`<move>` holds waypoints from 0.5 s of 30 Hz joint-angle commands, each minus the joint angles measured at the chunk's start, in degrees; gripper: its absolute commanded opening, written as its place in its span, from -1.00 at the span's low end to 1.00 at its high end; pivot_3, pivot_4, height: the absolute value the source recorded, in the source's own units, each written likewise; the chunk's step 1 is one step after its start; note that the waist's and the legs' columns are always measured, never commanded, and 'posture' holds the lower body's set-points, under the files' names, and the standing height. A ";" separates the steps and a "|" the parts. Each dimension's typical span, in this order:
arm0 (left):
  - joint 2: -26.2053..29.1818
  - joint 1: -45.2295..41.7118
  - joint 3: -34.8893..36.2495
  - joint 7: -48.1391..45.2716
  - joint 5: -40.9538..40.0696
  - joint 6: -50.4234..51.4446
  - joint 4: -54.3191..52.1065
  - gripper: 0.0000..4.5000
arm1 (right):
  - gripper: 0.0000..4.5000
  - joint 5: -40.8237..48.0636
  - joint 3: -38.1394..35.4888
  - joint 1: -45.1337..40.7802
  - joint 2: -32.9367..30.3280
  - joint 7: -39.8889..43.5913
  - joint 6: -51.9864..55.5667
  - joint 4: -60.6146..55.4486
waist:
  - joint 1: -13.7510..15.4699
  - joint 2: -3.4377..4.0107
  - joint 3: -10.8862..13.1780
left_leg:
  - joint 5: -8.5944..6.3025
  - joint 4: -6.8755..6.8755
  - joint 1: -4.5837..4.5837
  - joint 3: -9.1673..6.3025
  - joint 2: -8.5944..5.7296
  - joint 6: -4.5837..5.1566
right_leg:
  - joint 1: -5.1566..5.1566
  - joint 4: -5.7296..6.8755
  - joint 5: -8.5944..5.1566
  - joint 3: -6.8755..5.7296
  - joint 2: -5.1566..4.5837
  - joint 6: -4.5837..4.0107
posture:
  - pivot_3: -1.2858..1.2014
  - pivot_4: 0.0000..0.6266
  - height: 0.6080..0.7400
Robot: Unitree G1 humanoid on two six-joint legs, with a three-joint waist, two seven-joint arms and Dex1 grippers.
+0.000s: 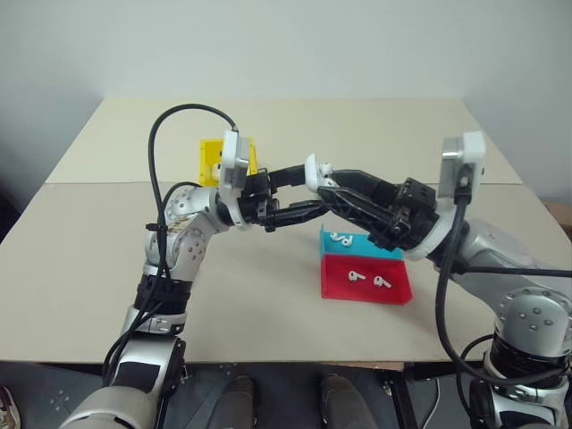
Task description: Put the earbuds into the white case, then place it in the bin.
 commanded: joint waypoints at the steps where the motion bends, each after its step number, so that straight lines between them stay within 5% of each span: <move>1: -0.08 -0.35 0.78 -0.12 -0.50 -0.92 -1.65 0.24 | 0.61 2.37 -2.20 0.84 -2.41 0.62 -1.34 -1.35 | 0.14 0.00 0.00 | 0.00 0.00 0.00 0.00 0.00 0.00 | 0.00 -0.01 0.00 0.00 0.00 0.00 | 0.03 -0.52 1.00; 5: 0.59 0.85 -0.19 0.42 1.76 -1.21 0.25 0.24 | 0.61 8.01 -6.11 3.15 -6.76 3.95 -2.62 -3.24 | 0.52 -0.01 0.00 | 0.00 0.00 -0.06 0.01 0.00 0.00 | 0.00 -0.08 0.00 -0.01 -0.01 0.00 | 0.03 -0.52 1.00; 10: -0.39 1.14 -3.83 4.79 10.07 -5.19 2.95 0.24 | -0.07 10.03 -6.51 0.14 -12.65 4.91 -2.51 -3.23 | 0.65 -0.01 0.01 | 0.00 0.02 -0.06 0.00 -0.01 0.00 | 0.02 -0.08 0.00 -0.02 -0.01 0.00 | 0.03 -0.52 1.00; 15: -3.04 -0.81 -6.87 9.10 16.58 -9.09 6.20 0.24 | -0.77 -0.01 1.46 -11.60 -23.64 10.34 -0.94 -0.82 | 0.68 -0.01 0.01 | 0.00 0.09 -0.07 0.13 0.00 0.01 | 0.04 -0.11 0.01 -0.06 0.01 0.01 | 0.03 -0.52 1.00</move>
